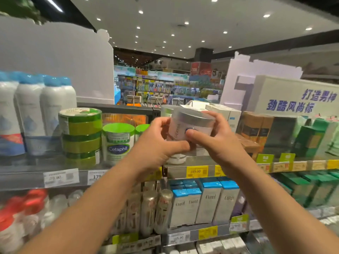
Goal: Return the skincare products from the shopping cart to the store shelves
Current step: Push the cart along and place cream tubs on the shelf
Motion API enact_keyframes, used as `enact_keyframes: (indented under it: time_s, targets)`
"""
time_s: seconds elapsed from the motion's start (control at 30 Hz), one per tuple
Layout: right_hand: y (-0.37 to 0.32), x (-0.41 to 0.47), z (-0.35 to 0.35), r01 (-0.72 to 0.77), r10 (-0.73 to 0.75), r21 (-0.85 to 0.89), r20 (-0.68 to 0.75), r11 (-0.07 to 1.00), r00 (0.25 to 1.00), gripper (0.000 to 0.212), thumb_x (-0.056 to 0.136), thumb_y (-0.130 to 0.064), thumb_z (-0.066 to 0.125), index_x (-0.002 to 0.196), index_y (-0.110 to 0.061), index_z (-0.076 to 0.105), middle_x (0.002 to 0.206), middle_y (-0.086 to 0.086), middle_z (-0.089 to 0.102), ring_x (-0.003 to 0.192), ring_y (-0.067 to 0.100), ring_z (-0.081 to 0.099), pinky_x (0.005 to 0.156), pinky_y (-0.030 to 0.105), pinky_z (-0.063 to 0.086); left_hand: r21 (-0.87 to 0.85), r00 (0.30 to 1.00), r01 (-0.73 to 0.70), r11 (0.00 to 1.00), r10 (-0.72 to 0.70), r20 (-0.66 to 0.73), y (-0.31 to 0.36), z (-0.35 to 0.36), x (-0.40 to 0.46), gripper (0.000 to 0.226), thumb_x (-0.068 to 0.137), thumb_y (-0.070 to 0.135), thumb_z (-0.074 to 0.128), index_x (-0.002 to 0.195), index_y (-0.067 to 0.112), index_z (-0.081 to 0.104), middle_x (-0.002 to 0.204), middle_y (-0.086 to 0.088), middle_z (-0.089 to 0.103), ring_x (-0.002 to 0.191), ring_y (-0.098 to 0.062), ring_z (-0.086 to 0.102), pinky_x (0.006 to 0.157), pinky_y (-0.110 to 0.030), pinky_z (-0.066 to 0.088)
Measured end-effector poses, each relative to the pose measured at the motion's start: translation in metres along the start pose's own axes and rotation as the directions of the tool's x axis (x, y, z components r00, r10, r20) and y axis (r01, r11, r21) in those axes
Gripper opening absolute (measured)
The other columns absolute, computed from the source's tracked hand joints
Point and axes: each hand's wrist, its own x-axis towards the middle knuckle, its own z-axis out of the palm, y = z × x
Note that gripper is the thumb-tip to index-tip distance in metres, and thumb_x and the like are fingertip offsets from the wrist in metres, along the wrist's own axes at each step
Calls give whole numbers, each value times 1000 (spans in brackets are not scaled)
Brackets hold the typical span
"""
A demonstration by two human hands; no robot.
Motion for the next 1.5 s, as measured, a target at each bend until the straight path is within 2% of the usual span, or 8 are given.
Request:
enact_keyframes:
  time_s: [0.23,0.47,0.57,0.7,0.83,0.93,1.27,1.5]
  targets:
    - [-25,65,-9,78,-42,-235,151,969,988,72,72,-38,91,131,-27,50,110,-5,70,92,3,71,72,17,54,304,995,-101,947,101,16,41,-24,52,106,53,36,97,146,31,48,122,9,68,108,-7,68,93,-36,60]
    - [-44,112,-28,241,-49,-489,373,838,927,96,58,-56,85,142,-24,52,118,-13,61,103,8,66,92,26,56,438,987,-139,888,162,-15,44,-26,83,97,59,23,97,142,38,49,111,3,67,91,-7,71,74,-28,62]
    - [-41,131,-28,320,3,-612,466,724,885,92,71,-47,90,148,-17,49,137,-6,57,122,15,59,102,29,50,519,987,-141,843,159,10,35,-27,94,99,57,29,99,141,43,48,111,8,65,96,-8,70,87,-32,61]
    - [-35,148,-21,416,34,-735,511,535,859,99,49,-73,75,125,-11,62,119,5,67,109,26,64,95,50,54,590,994,-100,801,108,22,20,-24,108,120,52,42,99,155,31,38,134,10,63,115,-8,65,102,-35,54]
    - [-26,160,-18,473,49,-762,547,442,836,84,52,-75,81,107,-14,64,102,3,65,96,28,60,82,49,52,643,994,-111,758,95,59,9,-23,115,80,59,37,98,129,33,61,114,16,73,100,-2,69,94,-37,58]
    - [-18,164,-15,492,82,-787,556,372,827,78,42,-87,61,87,-23,57,90,-3,58,92,24,51,77,46,42,706,995,-101,700,80,63,7,-26,118,82,61,43,97,133,35,58,116,18,69,103,-1,65,92,-29,56]
    - [-10,179,-18,509,135,-818,555,268,821,97,42,-95,51,112,-29,63,111,-6,59,105,22,41,93,50,41,762,996,-93,640,60,71,2,-29,131,71,63,47,94,125,32,65,113,15,72,105,-7,66,93,-33,56]
    - [1,181,-18,524,140,-813,567,255,812,70,64,-85,72,101,-26,62,106,-6,61,105,24,39,92,52,37,781,996,-87,618,42,78,0,-25,129,60,66,44,94,118,33,68,105,16,73,95,-6,67,82,-28,54]
